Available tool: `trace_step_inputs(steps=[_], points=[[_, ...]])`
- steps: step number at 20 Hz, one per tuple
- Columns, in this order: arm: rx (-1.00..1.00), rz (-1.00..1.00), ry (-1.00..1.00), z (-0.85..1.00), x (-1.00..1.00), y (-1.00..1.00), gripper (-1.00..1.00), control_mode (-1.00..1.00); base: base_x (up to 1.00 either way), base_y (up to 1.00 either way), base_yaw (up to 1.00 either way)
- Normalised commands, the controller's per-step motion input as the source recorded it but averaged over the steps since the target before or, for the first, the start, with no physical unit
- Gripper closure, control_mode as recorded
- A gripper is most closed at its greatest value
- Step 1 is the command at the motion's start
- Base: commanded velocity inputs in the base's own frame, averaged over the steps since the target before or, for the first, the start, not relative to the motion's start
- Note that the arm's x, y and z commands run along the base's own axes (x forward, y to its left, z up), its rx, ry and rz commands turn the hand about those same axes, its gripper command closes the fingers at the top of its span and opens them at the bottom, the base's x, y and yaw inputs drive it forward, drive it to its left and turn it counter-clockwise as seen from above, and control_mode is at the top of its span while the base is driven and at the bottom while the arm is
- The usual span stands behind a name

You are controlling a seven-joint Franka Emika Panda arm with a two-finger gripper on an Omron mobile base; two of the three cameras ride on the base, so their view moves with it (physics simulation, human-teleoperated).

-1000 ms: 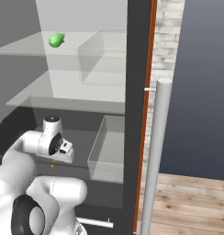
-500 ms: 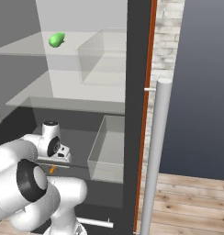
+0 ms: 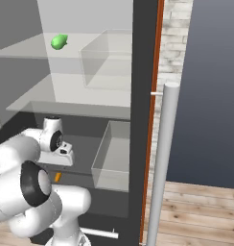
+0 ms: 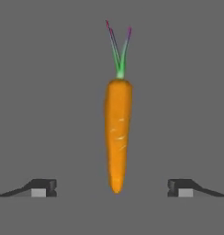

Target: Place the carrot and lime inside the fridge drawer. Close the drawer after placing the vegetables.

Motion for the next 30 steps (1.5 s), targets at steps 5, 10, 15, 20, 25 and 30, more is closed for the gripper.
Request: trace_step_inputs(steps=[5, 10, 15, 20, 25, 30], points=[[-0.02, 0.0, -0.13, 1.0, -0.29, 0.01, -1.0, -1.0, 0.0, 0.0, 0.0], [-0.01, 0.0, -0.08, 0.98, -0.68, 0.0, -1.0, -1.0, 0.0, 0.0, 0.0], [0.0, 0.0, -0.06, 0.73, -0.76, -0.02, -1.0, -1.0, 0.0, 0.0, 0.0], [0.0, 0.0, -0.03, 0.17, -0.33, -0.17, -1.0, -1.0, 0.0, 0.0, 0.0], [-0.01, 0.0, 0.0, 0.0, -0.01, 0.02, -1.0, -1.0, 0.0, 0.0, 0.0], [0.0, 0.0, 0.0, 0.0, 0.0, -0.14, -1.0, -1.0, 0.0, 0.0, 0.0]])
